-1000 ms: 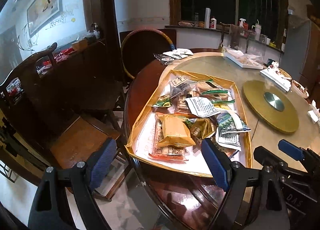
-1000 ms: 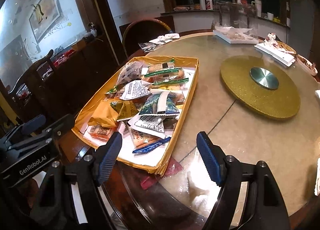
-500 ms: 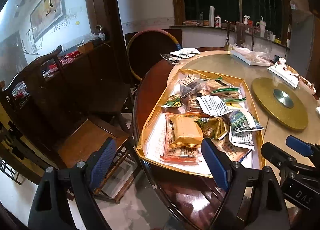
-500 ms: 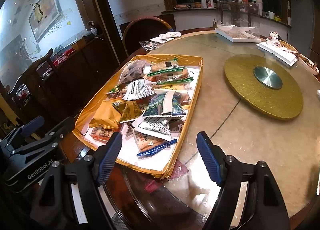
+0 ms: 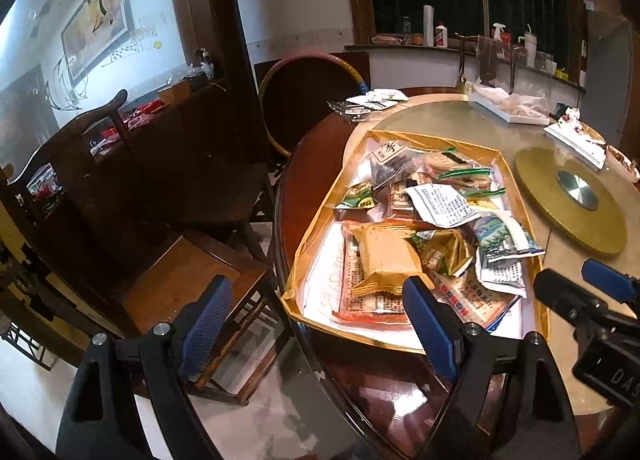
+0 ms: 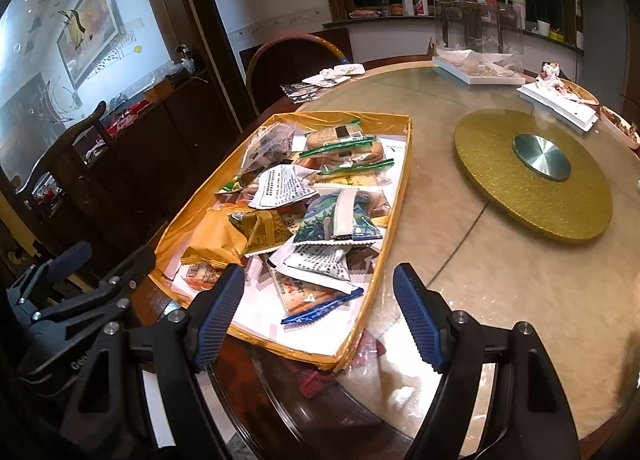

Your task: Organize snacks

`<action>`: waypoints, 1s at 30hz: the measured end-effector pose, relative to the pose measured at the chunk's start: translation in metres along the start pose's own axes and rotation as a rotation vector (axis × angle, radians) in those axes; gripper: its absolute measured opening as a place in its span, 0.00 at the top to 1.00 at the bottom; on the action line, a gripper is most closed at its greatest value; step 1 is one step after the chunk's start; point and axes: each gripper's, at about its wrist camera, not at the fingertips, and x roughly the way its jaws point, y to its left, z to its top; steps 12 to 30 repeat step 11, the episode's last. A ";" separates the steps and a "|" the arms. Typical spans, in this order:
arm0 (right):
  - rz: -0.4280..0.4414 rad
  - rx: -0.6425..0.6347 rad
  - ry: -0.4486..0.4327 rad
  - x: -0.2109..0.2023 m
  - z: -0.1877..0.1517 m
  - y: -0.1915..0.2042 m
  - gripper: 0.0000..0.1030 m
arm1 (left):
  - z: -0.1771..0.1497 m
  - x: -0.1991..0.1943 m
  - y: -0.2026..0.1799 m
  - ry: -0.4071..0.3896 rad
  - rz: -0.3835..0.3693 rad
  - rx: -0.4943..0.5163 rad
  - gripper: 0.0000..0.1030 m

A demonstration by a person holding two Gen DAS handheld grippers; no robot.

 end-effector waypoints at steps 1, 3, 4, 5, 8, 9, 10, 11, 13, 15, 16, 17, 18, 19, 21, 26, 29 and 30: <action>0.000 0.000 0.001 0.001 0.000 0.001 0.25 | 0.000 0.003 0.001 0.013 -0.016 0.000 0.16; 0.004 0.003 0.001 0.002 -0.001 0.000 0.25 | 0.001 0.005 0.002 0.022 -0.044 -0.005 0.16; 0.008 0.007 0.000 0.003 -0.001 0.000 0.25 | 0.002 0.006 0.002 0.022 -0.046 -0.003 0.16; 0.010 0.011 -0.001 0.004 -0.001 0.000 0.25 | 0.002 0.007 0.002 0.024 -0.052 0.001 0.16; 0.017 0.020 0.000 0.005 0.000 -0.001 0.25 | 0.006 0.010 -0.001 0.044 -0.086 0.026 0.16; 0.022 0.025 -0.004 0.006 0.001 -0.001 0.25 | 0.007 0.010 -0.001 0.043 -0.111 0.025 0.16; 0.027 0.027 -0.009 0.006 0.002 -0.001 0.25 | 0.006 0.009 -0.001 0.033 -0.121 0.026 0.16; 0.032 0.026 -0.013 0.006 0.002 -0.001 0.25 | 0.006 0.009 -0.003 0.023 -0.113 0.031 0.16; 0.032 0.026 -0.013 0.006 0.002 -0.001 0.25 | 0.006 0.009 -0.003 0.023 -0.113 0.031 0.16; 0.032 0.026 -0.013 0.006 0.002 -0.001 0.25 | 0.006 0.009 -0.003 0.023 -0.113 0.031 0.16; 0.032 0.026 -0.013 0.006 0.002 -0.001 0.25 | 0.006 0.009 -0.003 0.023 -0.113 0.031 0.16; 0.032 0.026 -0.013 0.006 0.002 -0.001 0.25 | 0.006 0.009 -0.003 0.023 -0.113 0.031 0.16; 0.032 0.026 -0.013 0.006 0.002 -0.001 0.25 | 0.006 0.009 -0.003 0.023 -0.113 0.031 0.16; 0.032 0.026 -0.013 0.006 0.002 -0.001 0.25 | 0.006 0.009 -0.003 0.023 -0.113 0.031 0.16; 0.032 0.026 -0.013 0.006 0.002 -0.001 0.25 | 0.006 0.009 -0.003 0.023 -0.113 0.031 0.16; 0.032 0.026 -0.013 0.006 0.002 -0.001 0.25 | 0.006 0.009 -0.003 0.023 -0.113 0.031 0.16; 0.032 0.026 -0.013 0.006 0.002 -0.001 0.25 | 0.006 0.009 -0.003 0.023 -0.113 0.031 0.16; 0.032 0.026 -0.013 0.006 0.002 -0.001 0.25 | 0.006 0.009 -0.003 0.023 -0.113 0.031 0.16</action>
